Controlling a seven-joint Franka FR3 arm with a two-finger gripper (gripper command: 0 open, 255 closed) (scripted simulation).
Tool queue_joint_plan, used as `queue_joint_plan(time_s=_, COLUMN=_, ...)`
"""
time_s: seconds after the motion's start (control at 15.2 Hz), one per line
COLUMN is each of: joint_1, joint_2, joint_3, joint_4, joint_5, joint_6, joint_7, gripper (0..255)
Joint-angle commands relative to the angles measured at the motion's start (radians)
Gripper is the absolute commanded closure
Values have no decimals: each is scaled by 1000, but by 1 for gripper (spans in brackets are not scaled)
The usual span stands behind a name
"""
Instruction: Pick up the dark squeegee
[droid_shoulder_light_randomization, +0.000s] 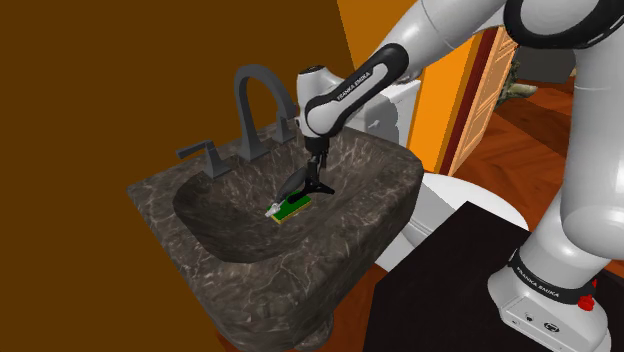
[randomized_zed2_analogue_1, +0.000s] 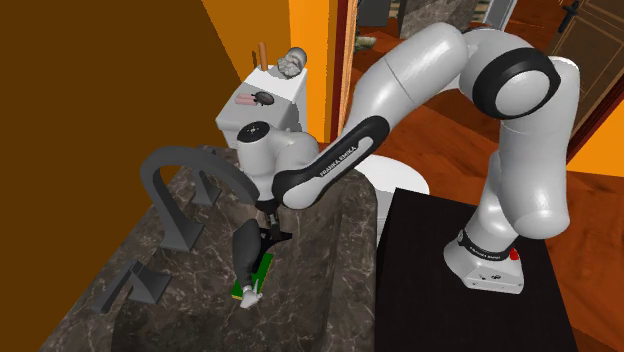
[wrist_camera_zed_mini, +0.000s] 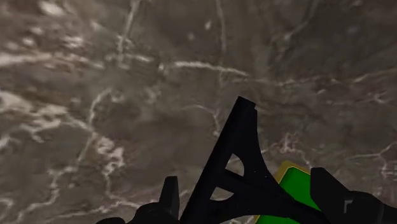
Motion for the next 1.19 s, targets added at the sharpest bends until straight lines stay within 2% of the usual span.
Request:
queue_joint_plan(time_s=0.0, joint_1=4, joint_2=33, joint_3=-1, joint_4=12, joint_5=-9, joint_6=20, joint_7=-1, gripper=0)
queue_joint_plan(time_s=0.53, joint_1=10, joint_2=93, joint_3=-10, joint_4=3, joint_5=-25, joint_6=89, joint_7=11, gripper=0)
queue_joint_plan(time_s=0.59, joint_1=11, joint_2=96, joint_3=-10, joint_4=5, joint_5=-26, joint_6=89, joint_7=12, gripper=255)
queue_joint_plan(time_s=1.12, joint_1=10, joint_2=96, joint_3=-10, joint_4=5, joint_5=-26, joint_6=88, joint_7=11, gripper=255)
